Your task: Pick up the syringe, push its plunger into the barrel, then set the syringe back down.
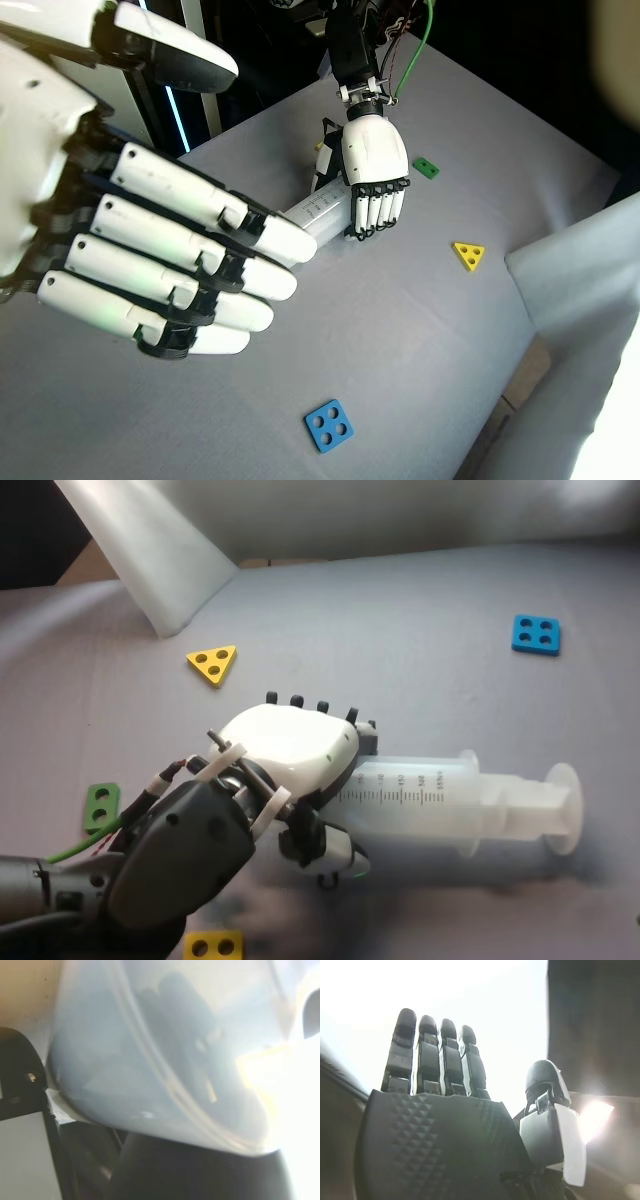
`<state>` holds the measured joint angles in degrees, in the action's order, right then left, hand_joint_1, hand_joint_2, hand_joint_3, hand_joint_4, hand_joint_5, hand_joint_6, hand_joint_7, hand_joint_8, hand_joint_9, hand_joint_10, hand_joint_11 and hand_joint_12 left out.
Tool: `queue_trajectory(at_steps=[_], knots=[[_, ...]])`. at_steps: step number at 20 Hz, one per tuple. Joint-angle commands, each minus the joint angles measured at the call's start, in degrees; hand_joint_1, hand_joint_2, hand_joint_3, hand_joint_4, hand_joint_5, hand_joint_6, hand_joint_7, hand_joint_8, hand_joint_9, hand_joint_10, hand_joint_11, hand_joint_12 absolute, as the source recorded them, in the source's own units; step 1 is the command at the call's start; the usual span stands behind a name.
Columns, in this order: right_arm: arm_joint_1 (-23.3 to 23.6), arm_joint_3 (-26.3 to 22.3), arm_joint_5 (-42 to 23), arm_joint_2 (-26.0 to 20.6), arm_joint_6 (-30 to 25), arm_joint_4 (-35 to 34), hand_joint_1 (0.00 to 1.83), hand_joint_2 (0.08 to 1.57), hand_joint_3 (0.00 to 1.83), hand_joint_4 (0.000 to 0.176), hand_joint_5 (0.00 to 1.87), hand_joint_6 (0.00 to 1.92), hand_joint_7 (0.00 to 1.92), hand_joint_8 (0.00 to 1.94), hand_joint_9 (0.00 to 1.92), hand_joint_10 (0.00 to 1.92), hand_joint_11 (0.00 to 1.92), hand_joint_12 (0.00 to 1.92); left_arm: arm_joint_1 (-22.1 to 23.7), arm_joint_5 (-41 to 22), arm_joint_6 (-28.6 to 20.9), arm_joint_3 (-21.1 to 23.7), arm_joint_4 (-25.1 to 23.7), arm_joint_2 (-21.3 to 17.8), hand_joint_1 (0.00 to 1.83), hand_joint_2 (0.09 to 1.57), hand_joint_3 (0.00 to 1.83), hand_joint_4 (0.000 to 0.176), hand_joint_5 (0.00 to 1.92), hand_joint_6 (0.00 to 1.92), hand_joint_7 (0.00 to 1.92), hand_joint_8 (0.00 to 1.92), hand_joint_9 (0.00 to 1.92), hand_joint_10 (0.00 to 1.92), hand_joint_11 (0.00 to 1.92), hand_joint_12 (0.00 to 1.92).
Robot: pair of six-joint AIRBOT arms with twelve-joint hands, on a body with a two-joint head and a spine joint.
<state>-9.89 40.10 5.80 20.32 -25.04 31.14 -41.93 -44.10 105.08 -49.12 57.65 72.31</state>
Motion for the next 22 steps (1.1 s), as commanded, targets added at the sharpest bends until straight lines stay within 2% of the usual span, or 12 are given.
queue_trajectory(at_steps=[1,2,4,6,8,11,12,15,22], knots=[[0.18,-0.54,-4.16,-0.41,-0.40,-4.14,0.00,1.25,0.00,0.000,0.21,0.01,0.18,0.00,0.14,0.01,0.00,0.39,1.52,-4.01,-0.28,0.36,-3.07,-0.68,1.32,1.29,0.00,0.000,0.68,1.24,0.61,1.65,0.59,1.73,0.47,1.67],[0.00,-1.04,-2.67,-0.94,-0.41,-8.03,0.00,1.25,0.00,0.000,0.19,0.00,0.17,0.00,0.13,0.00,0.00,0.36,2.20,-4.05,-0.28,0.57,-2.87,-0.95,1.31,1.30,0.00,0.000,0.65,1.28,0.60,1.65,0.59,1.74,0.48,1.65],[-0.53,-2.34,1.53,-1.96,-0.45,-20.29,0.00,1.25,0.00,0.000,0.18,0.00,0.17,0.00,0.13,0.00,0.00,0.36,3.80,-4.03,-0.27,1.02,-2.35,-1.70,1.31,1.29,0.00,0.000,0.66,1.28,0.61,1.65,0.59,1.73,0.47,1.65],[-1.05,-3.03,3.62,-2.03,-0.47,-26.40,0.00,1.25,0.00,0.000,0.18,0.00,0.17,0.00,0.13,0.00,0.00,0.36,5.09,-3.85,-0.28,1.49,-1.49,-2.56,1.31,1.31,0.00,0.000,0.66,1.27,0.58,1.70,0.55,1.77,0.45,1.70],[-2.03,-3.83,3.67,-2.10,-0.41,-27.07,0.00,1.25,0.00,0.000,0.17,0.00,0.17,0.00,0.13,0.00,0.00,0.39,7.03,-2.73,-0.27,1.80,-1.14,-3.54,1.31,1.31,0.00,0.000,0.66,1.29,0.58,1.70,0.55,1.76,0.44,1.68],[-4.46,-4.01,3.74,-2.06,-1.49,-31.99,0.00,1.25,0.00,0.000,0.17,0.00,0.16,0.00,0.13,0.00,0.00,0.39,9.51,-1.85,0.10,2.52,-0.15,-5.20,1.31,1.30,0.00,0.000,0.69,1.20,0.59,1.68,0.56,1.76,0.45,1.70],[-5.38,-3.99,3.74,-2.04,-3.32,-32.73,0.00,1.25,0.00,0.000,0.18,0.01,0.17,0.00,0.13,0.00,0.00,0.41,10.55,-1.52,0.58,2.77,0.45,-5.74,1.31,1.30,0.00,0.000,0.69,1.19,0.60,1.67,0.56,1.76,0.45,1.70],[-5.96,-3.93,3.53,-1.70,-4.11,-34.26,0.00,1.25,0.00,0.000,0.18,0.00,0.17,0.00,0.13,0.00,0.00,0.39,13.04,0.35,1.80,2.95,1.91,-7.00,1.31,1.29,0.00,0.000,0.68,1.24,0.60,1.67,0.58,1.73,0.47,1.66],[-6.16,-1.63,3.41,1.00,-4.13,-34.89,0.00,1.24,0.00,0.000,0.17,0.00,0.16,0.00,0.13,0.00,0.00,0.37,13.94,1.38,1.80,2.73,1.93,-7.60,1.32,1.29,0.00,0.000,0.69,1.24,0.60,1.67,0.58,1.73,0.47,1.69]])
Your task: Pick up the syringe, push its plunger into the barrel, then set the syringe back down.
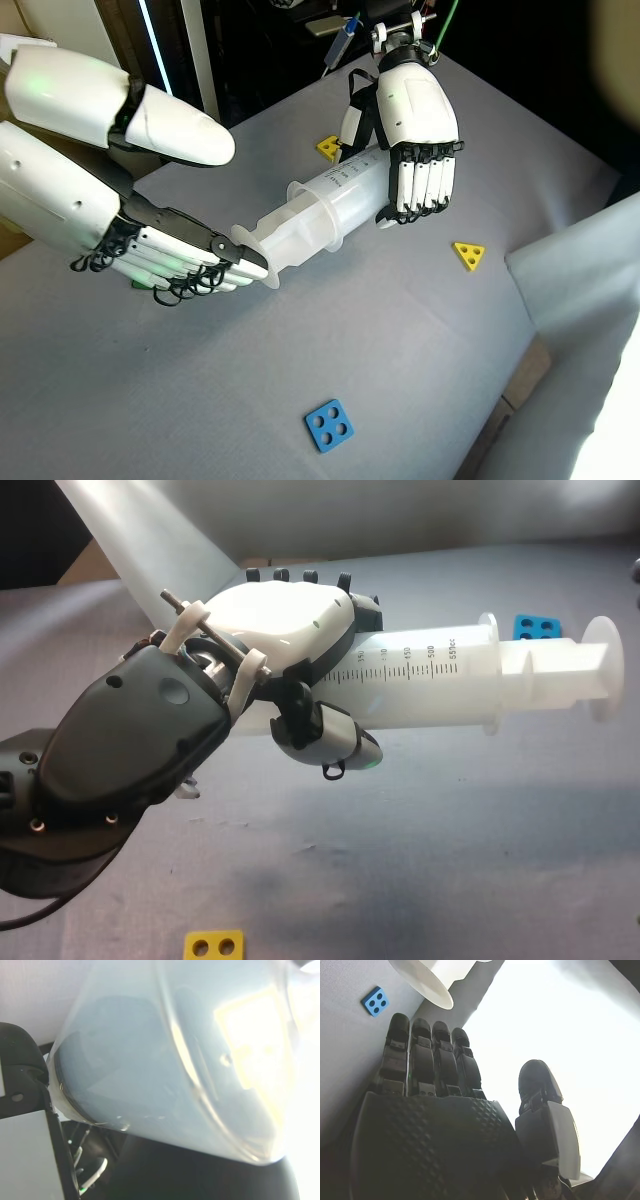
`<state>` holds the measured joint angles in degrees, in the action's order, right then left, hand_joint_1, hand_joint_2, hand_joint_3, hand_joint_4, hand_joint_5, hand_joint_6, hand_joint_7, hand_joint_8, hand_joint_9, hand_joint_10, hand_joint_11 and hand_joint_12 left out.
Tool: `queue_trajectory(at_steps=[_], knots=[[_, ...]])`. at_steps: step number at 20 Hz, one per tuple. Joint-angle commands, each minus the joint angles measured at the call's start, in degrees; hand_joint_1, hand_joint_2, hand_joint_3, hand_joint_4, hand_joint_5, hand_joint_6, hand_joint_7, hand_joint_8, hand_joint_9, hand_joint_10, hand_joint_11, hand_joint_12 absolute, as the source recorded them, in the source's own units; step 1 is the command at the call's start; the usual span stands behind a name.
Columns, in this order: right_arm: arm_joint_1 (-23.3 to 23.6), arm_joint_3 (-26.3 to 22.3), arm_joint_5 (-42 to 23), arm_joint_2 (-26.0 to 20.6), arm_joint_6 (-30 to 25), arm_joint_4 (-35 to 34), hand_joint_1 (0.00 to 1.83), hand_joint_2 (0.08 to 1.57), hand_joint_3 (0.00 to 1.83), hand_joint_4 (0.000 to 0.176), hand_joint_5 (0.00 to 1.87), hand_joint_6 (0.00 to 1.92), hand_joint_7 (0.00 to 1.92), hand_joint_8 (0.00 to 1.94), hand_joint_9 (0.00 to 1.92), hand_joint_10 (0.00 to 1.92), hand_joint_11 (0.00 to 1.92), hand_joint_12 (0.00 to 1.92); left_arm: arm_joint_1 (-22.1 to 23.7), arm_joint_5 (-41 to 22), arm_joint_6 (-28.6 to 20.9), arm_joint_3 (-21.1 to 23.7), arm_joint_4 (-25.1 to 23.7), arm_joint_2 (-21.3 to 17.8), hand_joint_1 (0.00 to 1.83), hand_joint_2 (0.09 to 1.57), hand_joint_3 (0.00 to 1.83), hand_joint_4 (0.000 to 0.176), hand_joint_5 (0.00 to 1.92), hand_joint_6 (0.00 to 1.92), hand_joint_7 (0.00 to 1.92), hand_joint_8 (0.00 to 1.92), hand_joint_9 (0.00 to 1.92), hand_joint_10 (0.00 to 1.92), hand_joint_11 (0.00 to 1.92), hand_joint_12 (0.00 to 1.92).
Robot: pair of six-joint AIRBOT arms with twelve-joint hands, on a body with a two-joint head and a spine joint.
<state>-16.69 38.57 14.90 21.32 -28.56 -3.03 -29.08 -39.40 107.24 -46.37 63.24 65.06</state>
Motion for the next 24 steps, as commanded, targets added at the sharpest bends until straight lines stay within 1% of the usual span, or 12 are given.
queue_trajectory(at_steps=[1,2,4,5,8,11,13,15,18,19,22,24], knots=[[0.65,-0.15,-5.58,0.10,-0.61,-0.98,0.00,1.24,0.00,0.000,0.18,0.00,0.16,0.00,0.13,0.00,0.00,0.39,1.09,-3.28,-0.32,-0.01,-3.74,-0.34,1.31,1.29,0.00,0.000,0.69,1.23,0.60,1.68,0.57,1.73,0.46,1.70],[0.66,-0.21,-5.43,0.28,-0.61,-1.33,0.00,1.24,0.00,0.000,0.17,0.00,0.16,0.00,0.13,0.00,0.00,0.39,1.07,-3.19,-0.26,-0.01,-3.74,-0.35,1.32,1.29,0.00,0.000,0.68,1.25,0.61,1.66,0.58,1.72,0.45,1.70],[0.61,-0.35,-5.17,0.70,-0.62,-2.00,0.00,1.25,0.00,0.000,0.19,0.01,0.18,0.00,0.14,0.00,0.00,0.42,1.05,-3.19,-0.10,-0.04,-3.73,-0.32,1.32,1.29,0.00,0.000,0.69,1.22,0.60,1.67,0.59,1.71,0.47,1.68],[0.56,-0.48,-4.69,0.79,-0.62,-2.52,0.00,1.25,0.00,0.000,0.19,0.00,0.18,0.00,0.14,0.00,0.00,0.42,1.08,-3.19,-0.10,-0.08,-3.71,-0.31,1.32,1.30,0.00,0.000,0.69,1.18,0.59,1.69,0.56,1.76,0.46,1.72],[0.07,-0.60,-4.57,1.61,-0.63,-2.63,0.00,1.25,0.00,0.000,0.18,0.00,0.16,0.00,0.13,0.00,0.00,0.42,1.17,-3.19,0.10,-0.09,-3.71,-0.31,1.32,1.30,0.00,0.000,0.69,1.16,0.60,1.69,0.56,1.76,0.45,1.70],[-1.13,-0.60,-4.63,3.42,-1.34,-2.85,0.00,1.25,0.00,0.000,0.18,0.00,0.16,0.00,0.13,0.00,0.00,0.40,1.17,-3.19,0.51,0.08,-3.71,-0.31,1.32,1.28,0.00,0.000,0.72,1.18,0.63,1.63,0.60,1.71,0.48,1.65],[-1.14,-0.59,-4.71,4.38,-2.05,-2.86,0.00,1.25,0.00,0.000,0.18,0.00,0.17,0.00,0.13,0.00,0.00,0.40,1.16,-3.19,0.65,0.19,-3.71,-0.31,1.31,1.30,0.00,0.000,0.69,1.22,0.59,1.69,0.57,1.75,0.46,1.67],[-1.17,-0.65,-4.70,5.61,-2.37,-2.93,0.00,1.25,0.00,0.000,0.18,0.00,0.17,0.00,0.13,0.00,0.00,0.37,1.17,-3.19,0.65,0.21,-3.71,-0.31,1.31,1.30,0.00,0.000,0.70,1.22,0.58,1.69,0.57,1.74,0.45,1.68],[-1.28,-0.76,-4.73,7.66,-2.79,-2.99,0.00,1.25,0.00,0.000,0.18,0.00,0.17,0.00,0.13,0.00,0.00,0.40,1.37,-3.19,0.72,0.25,-3.71,-0.31,1.32,1.29,0.00,0.000,0.70,1.19,0.59,1.68,0.57,1.74,0.45,1.70],[-1.21,-0.76,-4.85,7.97,-2.86,-2.99,0.00,1.25,0.00,0.000,0.18,0.00,0.17,0.00,0.14,0.00,0.00,0.40,1.39,-3.19,0.72,0.26,-3.71,-0.31,1.31,1.30,0.00,0.000,0.69,1.20,0.58,1.70,0.57,1.74,0.46,1.70],[1.15,-1.33,-4.75,8.67,-3.00,-3.02,0.00,1.25,0.00,0.000,0.18,0.00,0.17,0.00,0.13,0.00,0.00,0.36,1.65,-3.19,0.96,0.41,-3.71,-0.31,1.32,1.29,0.00,0.000,0.70,1.23,0.62,1.65,0.59,1.71,0.45,1.67],[2.20,-2.14,-4.69,9.46,-3.32,-3.02,0.00,1.25,0.00,0.000,0.18,0.00,0.17,0.00,0.13,0.00,0.00,0.38,1.87,-3.17,1.38,0.50,-3.27,-0.30,1.32,1.28,0.00,0.000,0.71,1.20,0.61,1.66,0.58,1.72,0.45,1.68]])
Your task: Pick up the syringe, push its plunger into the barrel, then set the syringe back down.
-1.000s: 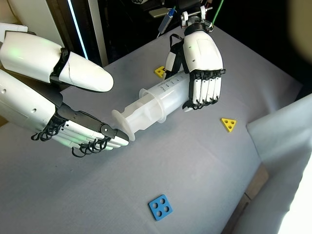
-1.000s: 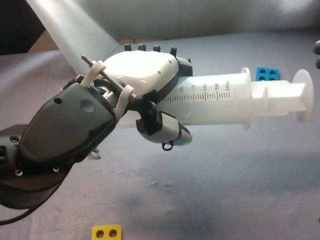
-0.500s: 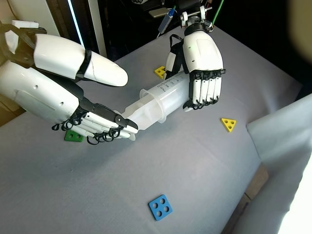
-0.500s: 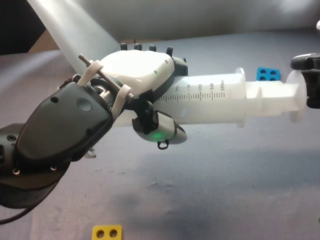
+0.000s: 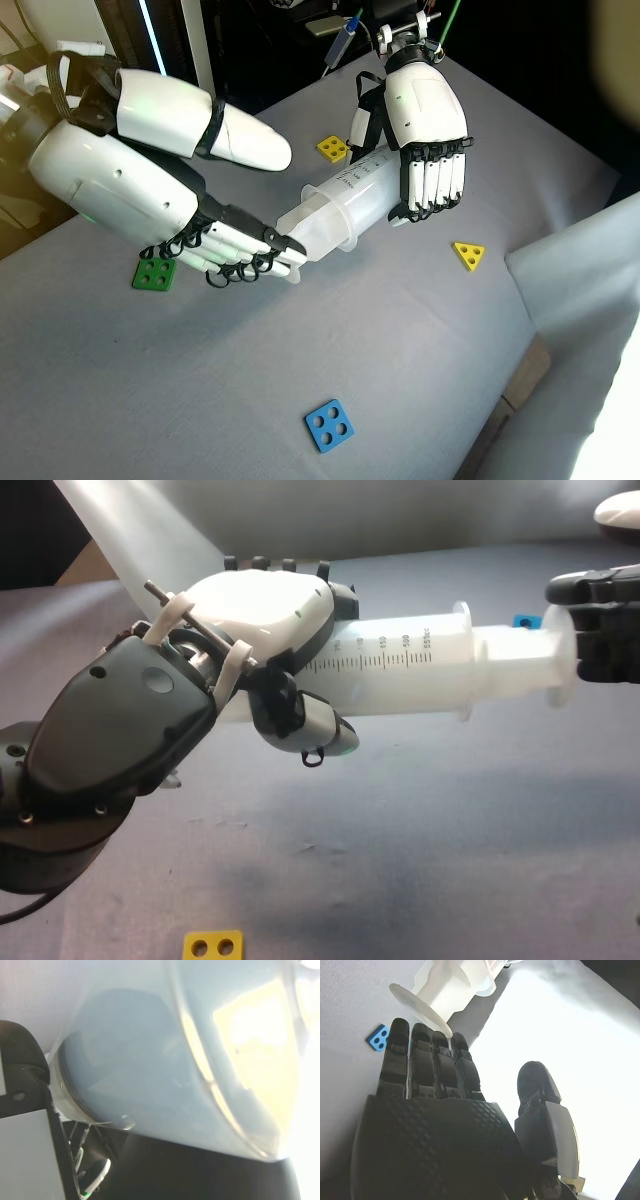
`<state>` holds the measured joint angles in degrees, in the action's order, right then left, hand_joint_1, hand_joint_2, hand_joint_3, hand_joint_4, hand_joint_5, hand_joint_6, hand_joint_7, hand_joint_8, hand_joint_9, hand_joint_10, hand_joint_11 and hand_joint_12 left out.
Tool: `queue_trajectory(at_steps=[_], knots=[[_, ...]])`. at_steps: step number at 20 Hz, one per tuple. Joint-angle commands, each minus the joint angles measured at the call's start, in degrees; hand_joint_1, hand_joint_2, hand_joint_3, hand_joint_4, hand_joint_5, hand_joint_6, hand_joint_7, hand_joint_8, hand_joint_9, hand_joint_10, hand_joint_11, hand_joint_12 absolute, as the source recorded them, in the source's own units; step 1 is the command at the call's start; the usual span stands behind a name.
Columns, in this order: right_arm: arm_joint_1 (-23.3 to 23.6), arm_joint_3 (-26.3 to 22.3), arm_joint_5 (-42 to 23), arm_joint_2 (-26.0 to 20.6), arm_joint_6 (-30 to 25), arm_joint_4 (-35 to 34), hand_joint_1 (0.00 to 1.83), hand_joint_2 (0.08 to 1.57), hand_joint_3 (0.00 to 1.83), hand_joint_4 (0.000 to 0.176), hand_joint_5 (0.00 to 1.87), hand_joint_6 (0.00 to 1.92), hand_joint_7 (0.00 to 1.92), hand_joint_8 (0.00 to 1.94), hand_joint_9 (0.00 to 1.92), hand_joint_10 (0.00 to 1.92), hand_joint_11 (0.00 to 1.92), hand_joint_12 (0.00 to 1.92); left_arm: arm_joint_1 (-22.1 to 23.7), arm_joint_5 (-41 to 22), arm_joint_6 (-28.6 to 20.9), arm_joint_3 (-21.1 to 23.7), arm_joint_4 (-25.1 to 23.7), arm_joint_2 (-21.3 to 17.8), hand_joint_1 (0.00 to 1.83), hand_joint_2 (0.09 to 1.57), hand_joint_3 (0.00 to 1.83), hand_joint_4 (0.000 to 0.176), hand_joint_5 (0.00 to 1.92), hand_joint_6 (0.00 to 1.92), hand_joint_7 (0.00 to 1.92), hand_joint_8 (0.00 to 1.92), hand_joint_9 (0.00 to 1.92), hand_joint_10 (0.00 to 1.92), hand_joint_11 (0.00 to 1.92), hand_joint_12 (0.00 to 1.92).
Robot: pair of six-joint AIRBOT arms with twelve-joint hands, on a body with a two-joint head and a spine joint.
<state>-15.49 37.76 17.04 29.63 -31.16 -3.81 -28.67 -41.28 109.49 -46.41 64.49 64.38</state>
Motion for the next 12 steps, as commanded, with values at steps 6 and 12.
queue_trajectory(at_steps=[6,12], knots=[[0.61,-1.16,-6.83,5.51,-1.39,-2.24,0.00,1.25,0.00,0.000,0.18,0.00,0.15,0.00,0.11,0.00,0.00,0.35,1.70,-1.28,-0.32,0.57,-4.27,0.38,1.32,1.29,0.00,0.000,0.69,1.24,0.62,1.65,0.58,1.72,0.45,1.67],[0.24,1.79,-6.89,11.63,-3.59,-2.24,0.00,1.25,0.00,0.000,0.18,0.00,0.16,0.00,0.13,0.00,0.00,0.39,1.66,-1.28,0.01,0.57,-4.27,0.38,1.32,1.29,0.00,0.000,0.69,1.23,0.61,1.65,0.58,1.72,0.46,1.65]])
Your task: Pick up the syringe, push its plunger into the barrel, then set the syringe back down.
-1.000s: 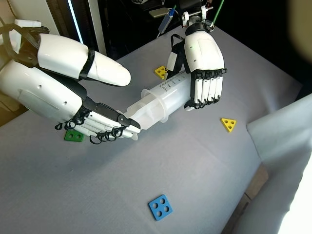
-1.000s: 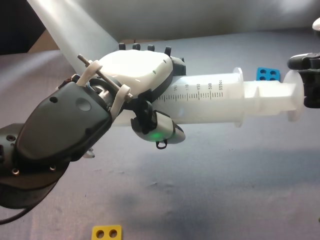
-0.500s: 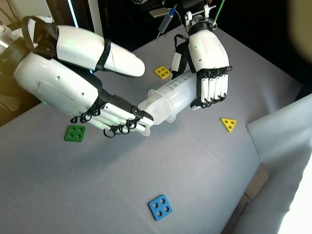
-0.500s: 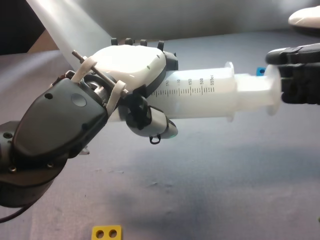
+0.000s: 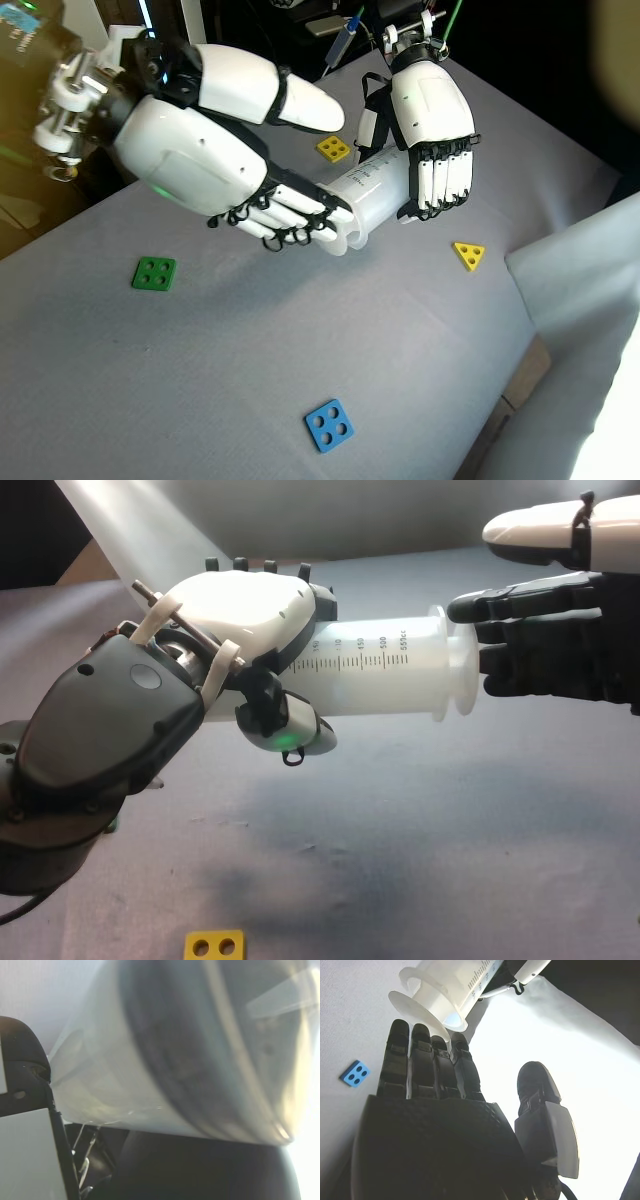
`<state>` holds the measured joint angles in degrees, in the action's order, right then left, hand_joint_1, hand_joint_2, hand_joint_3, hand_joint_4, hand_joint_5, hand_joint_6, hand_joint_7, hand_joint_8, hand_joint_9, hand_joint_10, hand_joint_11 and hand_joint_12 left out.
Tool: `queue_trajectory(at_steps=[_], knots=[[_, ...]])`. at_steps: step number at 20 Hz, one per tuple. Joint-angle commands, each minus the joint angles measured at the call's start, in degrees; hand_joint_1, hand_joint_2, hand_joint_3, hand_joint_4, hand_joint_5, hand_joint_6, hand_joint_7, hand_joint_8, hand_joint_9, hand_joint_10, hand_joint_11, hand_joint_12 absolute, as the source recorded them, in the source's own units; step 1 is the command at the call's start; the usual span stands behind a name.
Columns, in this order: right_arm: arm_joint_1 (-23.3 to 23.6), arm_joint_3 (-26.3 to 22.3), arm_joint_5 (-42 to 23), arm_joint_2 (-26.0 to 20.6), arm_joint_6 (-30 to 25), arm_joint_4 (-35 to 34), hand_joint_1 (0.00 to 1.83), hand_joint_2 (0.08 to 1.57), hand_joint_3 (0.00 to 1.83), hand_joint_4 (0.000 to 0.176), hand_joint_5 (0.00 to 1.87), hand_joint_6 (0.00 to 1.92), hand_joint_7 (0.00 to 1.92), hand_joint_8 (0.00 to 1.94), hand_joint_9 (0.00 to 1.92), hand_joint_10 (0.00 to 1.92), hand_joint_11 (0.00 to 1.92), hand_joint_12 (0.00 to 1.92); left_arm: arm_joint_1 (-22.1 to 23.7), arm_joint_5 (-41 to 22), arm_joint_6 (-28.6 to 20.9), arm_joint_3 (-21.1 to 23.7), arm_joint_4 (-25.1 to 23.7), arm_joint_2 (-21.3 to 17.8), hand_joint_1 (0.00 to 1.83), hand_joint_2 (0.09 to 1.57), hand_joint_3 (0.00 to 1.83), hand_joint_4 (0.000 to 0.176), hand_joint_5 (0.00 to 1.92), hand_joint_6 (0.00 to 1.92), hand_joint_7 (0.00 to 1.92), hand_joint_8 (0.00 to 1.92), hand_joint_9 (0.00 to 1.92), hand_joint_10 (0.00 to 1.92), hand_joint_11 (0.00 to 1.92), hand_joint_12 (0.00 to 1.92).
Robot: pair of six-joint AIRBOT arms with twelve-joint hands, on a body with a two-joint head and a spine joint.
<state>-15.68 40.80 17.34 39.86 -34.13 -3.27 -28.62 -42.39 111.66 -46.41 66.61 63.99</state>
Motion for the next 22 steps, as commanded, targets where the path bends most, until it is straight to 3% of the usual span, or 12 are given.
queue_trajectory(at_steps=[1,5,12,15,19,22], knots=[[0.39,-1.23,-7.20,1.44,-0.63,-2.78,0.00,1.25,0.00,0.000,0.18,0.00,0.16,0.00,0.13,0.00,0.00,0.39,1.61,-0.17,-2.16,0.57,-6.39,0.78,1.32,1.27,0.00,0.000,0.71,1.27,0.64,1.60,0.62,1.66,0.49,1.60],[0.42,-0.54,-7.04,0.92,-0.57,-2.79,0.00,1.24,0.00,0.000,0.17,0.00,0.15,0.00,0.12,0.00,0.00,0.39,1.60,-0.17,-2.14,0.59,-6.39,0.80,1.32,1.29,0.00,0.000,0.70,1.31,0.61,1.65,0.59,1.67,0.47,1.61],[1.32,3.21,-5.20,-5.99,4.73,-2.78,0.00,1.25,0.00,0.000,0.18,0.00,0.16,0.00,0.13,0.00,0.00,0.39,1.61,-0.17,-2.00,0.56,-6.40,0.80,1.31,1.30,0.00,0.000,0.68,1.22,0.59,1.71,0.56,1.74,0.45,1.64],[3.09,4.94,-4.55,-10.77,13.53,-2.79,0.00,1.25,0.00,0.000,0.18,0.00,0.17,0.00,0.14,0.00,0.00,0.41,1.57,-0.17,-1.92,0.55,-6.40,0.81,1.32,1.29,0.00,0.000,0.69,1.21,0.60,1.69,0.58,1.72,0.47,1.63],[3.92,5.03,-4.76,-13.58,34.10,-2.79,0.00,1.25,0.00,0.000,0.19,0.00,0.17,0.00,0.13,0.00,0.00,0.39,1.11,-0.17,-1.86,0.35,-7.05,0.87,1.31,1.30,0.00,0.000,0.69,1.24,0.58,1.72,0.57,1.72,0.45,1.65],[2.57,5.63,-6.51,-13.58,45.50,-2.79,0.00,1.26,0.00,0.000,0.19,0.00,0.17,0.00,0.14,0.00,0.00,0.41,-0.40,-0.17,-2.57,0.21,-9.06,1.05,1.31,1.30,0.00,0.000,0.66,1.29,0.59,1.72,0.57,1.72,0.44,1.64]])
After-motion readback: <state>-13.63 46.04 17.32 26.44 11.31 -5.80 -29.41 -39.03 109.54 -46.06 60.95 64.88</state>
